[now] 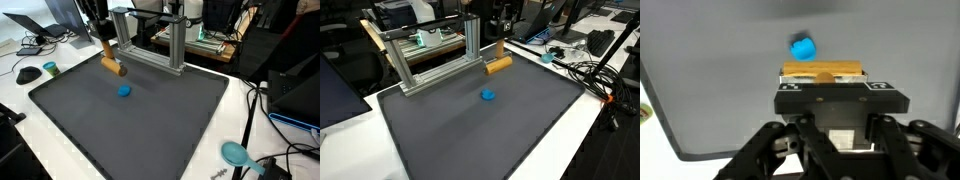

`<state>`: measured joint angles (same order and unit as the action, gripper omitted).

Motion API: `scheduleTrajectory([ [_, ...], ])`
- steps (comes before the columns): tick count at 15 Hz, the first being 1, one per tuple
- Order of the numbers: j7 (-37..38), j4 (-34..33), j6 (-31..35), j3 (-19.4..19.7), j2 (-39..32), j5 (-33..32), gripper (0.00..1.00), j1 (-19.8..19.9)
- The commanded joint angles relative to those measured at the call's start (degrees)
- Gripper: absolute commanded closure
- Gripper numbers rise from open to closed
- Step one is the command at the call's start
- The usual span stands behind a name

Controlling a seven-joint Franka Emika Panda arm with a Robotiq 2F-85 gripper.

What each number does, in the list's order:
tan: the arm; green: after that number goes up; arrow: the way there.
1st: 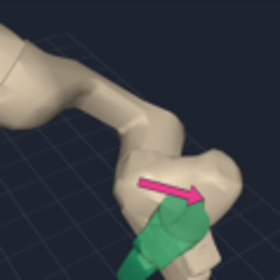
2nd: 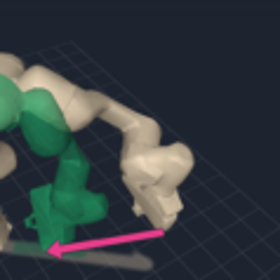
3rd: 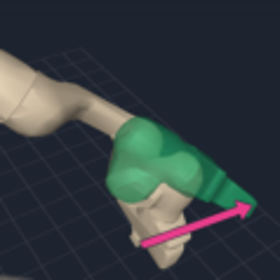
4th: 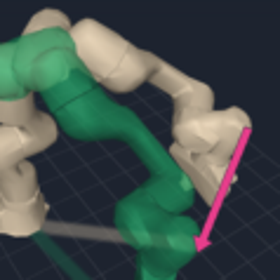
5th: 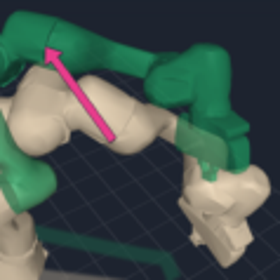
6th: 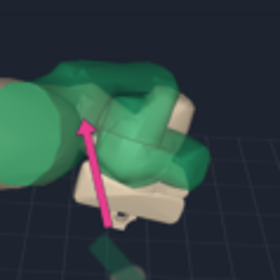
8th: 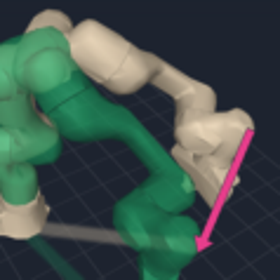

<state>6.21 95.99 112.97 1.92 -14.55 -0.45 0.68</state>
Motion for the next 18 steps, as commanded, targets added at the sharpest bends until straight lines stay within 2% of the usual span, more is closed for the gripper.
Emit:
scheduleTrajectory([
  [1, 10.2, 1.7, 1.2, 1.0, 2.3, 1.0, 0.78, -0.4],
  [6, 28.1, 6.0, 4.1, 1.0, 5.3, 0.3, 0.78, -2.7],
  [10, 42.1, 11.0, 9.8, 1.1, 7.9, -2.4, 0.78, -4.3],
  [11, 36.4, 6.6, 6.5, 0.4, 4.5, -0.9, 0.78, -3.4],
  [12, 37.2, 7.2, 7.0, 0.3, 4.7, -1.1, 0.53, -3.5],
  [17, 36.9, 7.2, 6.9, 0.4, 4.1, -1.1, 0.53, -3.5],
  [18, 37.7, 6.4, 7.2, 0.6, 3.1, -1.4, 0.78, -3.4],
])
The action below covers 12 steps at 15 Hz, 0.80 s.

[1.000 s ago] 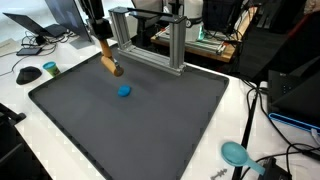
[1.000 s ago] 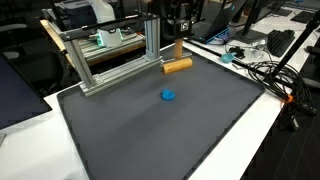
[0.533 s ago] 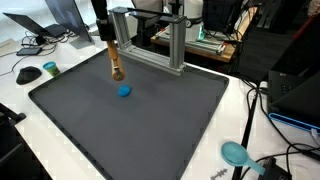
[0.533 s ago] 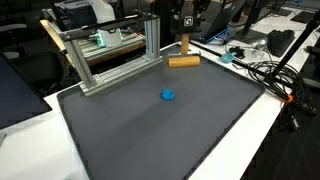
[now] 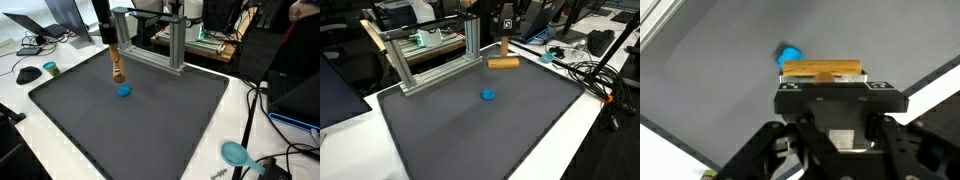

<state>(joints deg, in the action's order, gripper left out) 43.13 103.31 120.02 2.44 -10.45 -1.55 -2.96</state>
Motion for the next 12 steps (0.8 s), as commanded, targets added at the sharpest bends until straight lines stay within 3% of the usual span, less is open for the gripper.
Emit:
scheduleTrajectory([
  [1, 0.8, -1.9, -1.2, 0.1, -2.1, 1.7, 0.78, 0.7],
  [12, 6.8, 0.6, 3.9, 3.1, -6.7, 5.8, 0.78, 3.3],
])
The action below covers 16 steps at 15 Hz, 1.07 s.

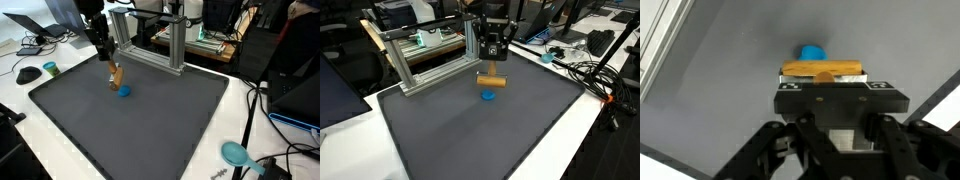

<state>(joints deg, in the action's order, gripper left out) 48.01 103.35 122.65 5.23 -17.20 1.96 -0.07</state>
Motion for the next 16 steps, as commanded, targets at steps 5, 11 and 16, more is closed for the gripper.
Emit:
scheduleTrajectory([
  [5, 5.8, 1.5, 2.5, 0.3, -1.0, 2.3, 0.78, -0.3],
  [11, 8.6, 2.6, 5.7, 0.4, -2.6, 1.8, 0.78, -0.8],
  [16, 9.7, 3.2, 7.7, 0.7, -3.7, 1.6, 0.78, -0.7],
])
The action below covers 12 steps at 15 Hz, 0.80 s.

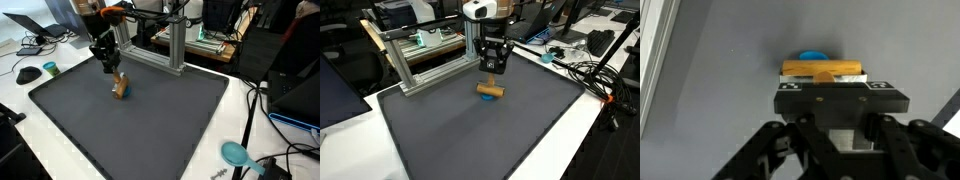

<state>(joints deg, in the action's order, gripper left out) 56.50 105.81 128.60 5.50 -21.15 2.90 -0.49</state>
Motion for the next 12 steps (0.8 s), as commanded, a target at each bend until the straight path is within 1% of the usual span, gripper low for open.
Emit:
scheduleTrajectory([
  [1, 1.4, 0.9, 2.1, 0.5, 0.1, 0.6, 0.78, -0.3],
  [12, 1.0, 0.8, 2.0, 0.5, -2.0, 0.6, 0.78, -0.2],
])
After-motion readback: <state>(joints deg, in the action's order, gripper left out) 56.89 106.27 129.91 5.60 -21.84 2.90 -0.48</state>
